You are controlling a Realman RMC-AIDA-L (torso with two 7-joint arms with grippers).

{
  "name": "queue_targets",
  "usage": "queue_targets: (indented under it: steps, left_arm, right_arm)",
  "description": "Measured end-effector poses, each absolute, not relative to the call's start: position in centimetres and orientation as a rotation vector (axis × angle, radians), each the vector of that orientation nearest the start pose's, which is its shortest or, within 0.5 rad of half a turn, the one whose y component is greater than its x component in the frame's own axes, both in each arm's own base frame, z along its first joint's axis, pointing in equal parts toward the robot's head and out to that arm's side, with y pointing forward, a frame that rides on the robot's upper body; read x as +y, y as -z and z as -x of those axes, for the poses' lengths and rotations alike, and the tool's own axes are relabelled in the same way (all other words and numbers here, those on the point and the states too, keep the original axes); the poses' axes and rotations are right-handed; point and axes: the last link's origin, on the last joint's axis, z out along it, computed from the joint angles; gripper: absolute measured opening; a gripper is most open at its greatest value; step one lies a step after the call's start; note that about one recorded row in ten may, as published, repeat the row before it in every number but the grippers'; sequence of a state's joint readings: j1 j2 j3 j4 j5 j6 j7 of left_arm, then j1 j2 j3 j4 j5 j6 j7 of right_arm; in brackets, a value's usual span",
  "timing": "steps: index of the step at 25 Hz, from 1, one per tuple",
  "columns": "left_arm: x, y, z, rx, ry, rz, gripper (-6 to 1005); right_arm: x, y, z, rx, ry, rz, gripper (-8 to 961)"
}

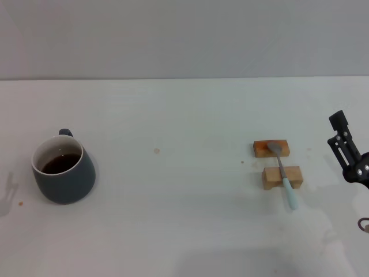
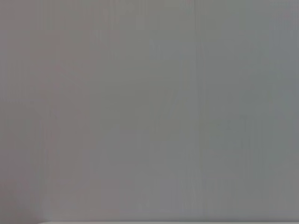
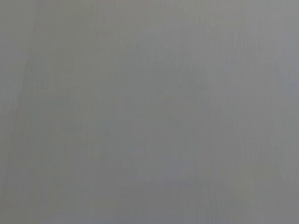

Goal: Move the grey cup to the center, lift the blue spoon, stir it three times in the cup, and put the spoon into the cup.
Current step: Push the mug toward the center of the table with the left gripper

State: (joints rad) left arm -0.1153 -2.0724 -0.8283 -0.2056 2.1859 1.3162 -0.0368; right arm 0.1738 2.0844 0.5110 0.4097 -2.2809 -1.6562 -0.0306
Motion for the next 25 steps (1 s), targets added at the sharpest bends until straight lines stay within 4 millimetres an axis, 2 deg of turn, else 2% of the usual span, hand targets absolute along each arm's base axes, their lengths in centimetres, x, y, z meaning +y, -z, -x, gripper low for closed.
queue_targets:
  steps: [24, 25]
  left_arm:
    - [22.26, -1.08, 39.91, -0.580, 0.502, 1.375, 848]
    - [22.37, -1.02, 39.88, -0.577, 0.498, 1.382, 816]
  right_arm:
    - [22.79, 3.84, -26.48, 0.231, -1.084, 1.609, 743]
    - [22.69, 3.86, -26.52, 0.234, -1.084, 1.608, 743]
